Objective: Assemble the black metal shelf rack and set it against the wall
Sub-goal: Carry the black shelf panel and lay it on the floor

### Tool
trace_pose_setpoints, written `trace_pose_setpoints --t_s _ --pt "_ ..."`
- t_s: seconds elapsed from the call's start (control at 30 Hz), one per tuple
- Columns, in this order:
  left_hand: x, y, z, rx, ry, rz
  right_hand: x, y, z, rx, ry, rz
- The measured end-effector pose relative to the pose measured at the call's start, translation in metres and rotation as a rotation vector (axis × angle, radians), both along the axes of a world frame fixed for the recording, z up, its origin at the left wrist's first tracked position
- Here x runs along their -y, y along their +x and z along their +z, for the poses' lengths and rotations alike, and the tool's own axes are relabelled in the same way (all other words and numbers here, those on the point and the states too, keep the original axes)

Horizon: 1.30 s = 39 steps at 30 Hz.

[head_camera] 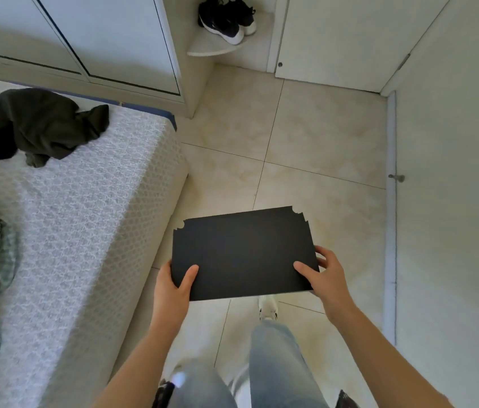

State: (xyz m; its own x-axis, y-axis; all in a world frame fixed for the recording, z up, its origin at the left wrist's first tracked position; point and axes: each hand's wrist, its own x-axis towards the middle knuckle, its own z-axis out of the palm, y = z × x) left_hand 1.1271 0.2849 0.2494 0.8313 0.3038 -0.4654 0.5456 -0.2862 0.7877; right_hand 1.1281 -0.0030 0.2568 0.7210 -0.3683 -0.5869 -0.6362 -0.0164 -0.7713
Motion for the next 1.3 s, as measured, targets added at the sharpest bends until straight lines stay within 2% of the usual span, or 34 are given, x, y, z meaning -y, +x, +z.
trace_pose_setpoints --t_s 0.27,0.6,0.67,0.73,0.9,1.03,1.3 --pt "0.064 0.072 -0.032 -0.114 -0.091 0.159 0.068 0.109 -0.028 -0.073 0.066 0.088" --pt "0.053 0.093 -0.121 -0.304 -0.213 0.238 0.069 0.163 -0.112 -0.157 0.056 0.205" --pt "0.033 0.094 -0.188 -0.38 -0.235 0.196 0.051 0.164 -0.18 -0.208 0.021 0.235" --pt "0.024 0.094 -0.223 -0.433 -0.28 0.19 0.044 0.167 -0.213 -0.235 0.024 0.267" --pt "0.023 0.096 -0.245 -0.487 -0.359 0.234 0.042 0.187 -0.233 -0.237 0.016 0.326" --pt "0.02 0.09 -0.334 -0.568 -0.42 0.286 0.034 0.192 -0.325 -0.273 0.006 0.36" --pt "0.028 0.085 -0.505 -0.579 -0.561 0.397 0.028 0.223 -0.501 -0.278 -0.037 0.48"
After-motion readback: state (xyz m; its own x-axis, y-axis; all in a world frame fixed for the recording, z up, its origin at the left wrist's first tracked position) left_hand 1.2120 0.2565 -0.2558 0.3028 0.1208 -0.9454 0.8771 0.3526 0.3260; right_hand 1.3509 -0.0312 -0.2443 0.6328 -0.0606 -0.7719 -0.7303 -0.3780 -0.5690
